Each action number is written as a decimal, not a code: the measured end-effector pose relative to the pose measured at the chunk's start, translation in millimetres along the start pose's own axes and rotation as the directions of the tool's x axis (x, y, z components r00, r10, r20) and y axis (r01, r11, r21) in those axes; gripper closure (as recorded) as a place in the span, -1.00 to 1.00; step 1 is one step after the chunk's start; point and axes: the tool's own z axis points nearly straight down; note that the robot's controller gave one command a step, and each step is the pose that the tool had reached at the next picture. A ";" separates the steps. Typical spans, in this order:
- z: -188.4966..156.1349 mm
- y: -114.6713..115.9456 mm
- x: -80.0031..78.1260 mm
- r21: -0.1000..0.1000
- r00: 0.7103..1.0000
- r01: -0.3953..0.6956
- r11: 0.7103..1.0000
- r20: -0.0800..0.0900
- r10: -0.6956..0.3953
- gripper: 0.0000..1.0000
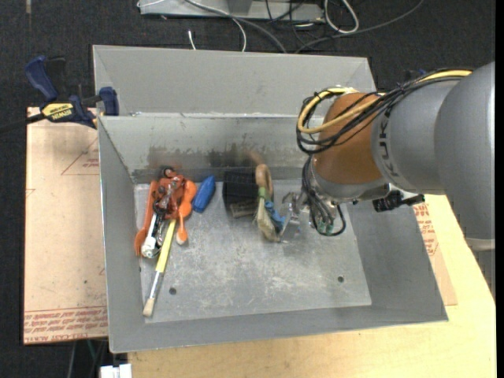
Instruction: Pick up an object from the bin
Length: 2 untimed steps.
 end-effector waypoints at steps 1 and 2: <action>-6.6 0.2 -0.1 0.000 1.000 0.001 1.000 0.000 -0.001 1.00; -54.7 0.3 0.9 0.000 1.000 0.002 1.000 -0.005 -0.002 1.00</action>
Offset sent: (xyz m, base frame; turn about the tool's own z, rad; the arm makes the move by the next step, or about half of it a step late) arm -0.0001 0.0001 0.1114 -0.0006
